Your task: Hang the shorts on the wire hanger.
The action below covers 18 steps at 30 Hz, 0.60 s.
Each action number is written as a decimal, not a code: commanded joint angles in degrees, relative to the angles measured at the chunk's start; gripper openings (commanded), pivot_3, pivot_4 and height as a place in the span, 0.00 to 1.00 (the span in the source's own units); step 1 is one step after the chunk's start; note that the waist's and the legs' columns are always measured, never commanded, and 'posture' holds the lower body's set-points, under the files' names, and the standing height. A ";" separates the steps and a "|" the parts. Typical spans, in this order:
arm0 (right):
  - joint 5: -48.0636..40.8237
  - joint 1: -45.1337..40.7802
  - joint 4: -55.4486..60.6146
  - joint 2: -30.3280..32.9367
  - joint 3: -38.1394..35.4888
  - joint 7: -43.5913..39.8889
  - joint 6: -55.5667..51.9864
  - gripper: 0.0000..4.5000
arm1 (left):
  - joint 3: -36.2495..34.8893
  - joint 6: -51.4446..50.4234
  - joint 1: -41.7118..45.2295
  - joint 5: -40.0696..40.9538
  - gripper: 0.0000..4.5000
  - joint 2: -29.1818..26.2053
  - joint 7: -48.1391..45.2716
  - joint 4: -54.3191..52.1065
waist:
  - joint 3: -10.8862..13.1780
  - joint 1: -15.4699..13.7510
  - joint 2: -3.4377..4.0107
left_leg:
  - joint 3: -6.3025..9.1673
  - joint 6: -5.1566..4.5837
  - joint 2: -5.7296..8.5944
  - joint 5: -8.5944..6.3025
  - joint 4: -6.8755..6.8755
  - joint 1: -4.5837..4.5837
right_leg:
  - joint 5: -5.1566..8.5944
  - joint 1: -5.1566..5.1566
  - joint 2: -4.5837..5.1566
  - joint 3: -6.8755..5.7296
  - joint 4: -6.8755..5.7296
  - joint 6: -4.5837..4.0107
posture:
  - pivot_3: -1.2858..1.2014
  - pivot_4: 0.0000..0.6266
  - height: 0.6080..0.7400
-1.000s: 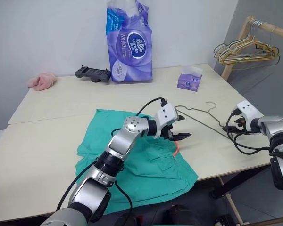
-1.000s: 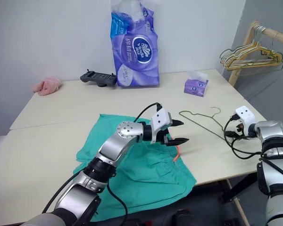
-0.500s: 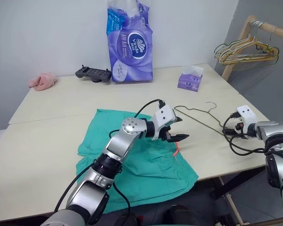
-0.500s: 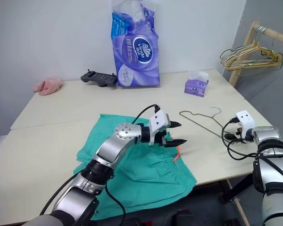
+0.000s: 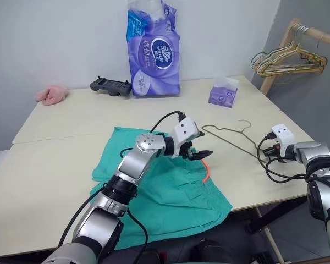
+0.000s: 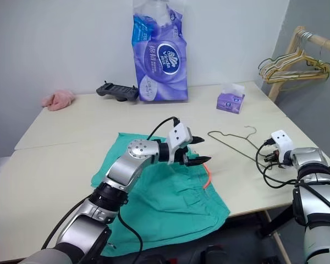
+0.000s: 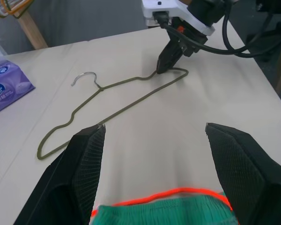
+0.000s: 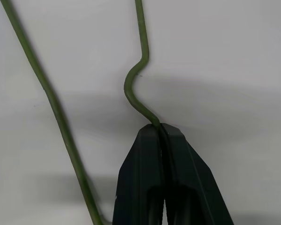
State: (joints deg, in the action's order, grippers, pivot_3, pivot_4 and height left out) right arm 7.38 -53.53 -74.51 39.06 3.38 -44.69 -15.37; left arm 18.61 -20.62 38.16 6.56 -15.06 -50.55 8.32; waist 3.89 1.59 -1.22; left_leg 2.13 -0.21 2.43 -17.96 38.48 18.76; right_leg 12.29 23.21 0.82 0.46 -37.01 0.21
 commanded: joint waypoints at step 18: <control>18.44 2.60 26.69 13.79 6.40 31.24 55.55 0.00 | -22.09 -4.88 16.15 15.49 0.81 -11.11 -9.45 17.57 | 0.25 0.44 0.29 | -0.57 0.00 0.00 0.00 -0.27 0.03 | 0.06 0.36 -0.03 0.50 0.05 0.13 | 0.50 0.04 1.00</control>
State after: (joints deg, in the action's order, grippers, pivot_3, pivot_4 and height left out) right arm 25.25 -49.90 -51.55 51.45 10.54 -16.30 36.74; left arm -1.83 -25.37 51.83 20.37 -25.98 -59.17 25.31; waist 4.14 2.03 -0.93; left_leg 1.55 -0.21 2.43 -17.96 38.21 18.80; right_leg 12.35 23.59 0.79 0.96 -36.97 0.34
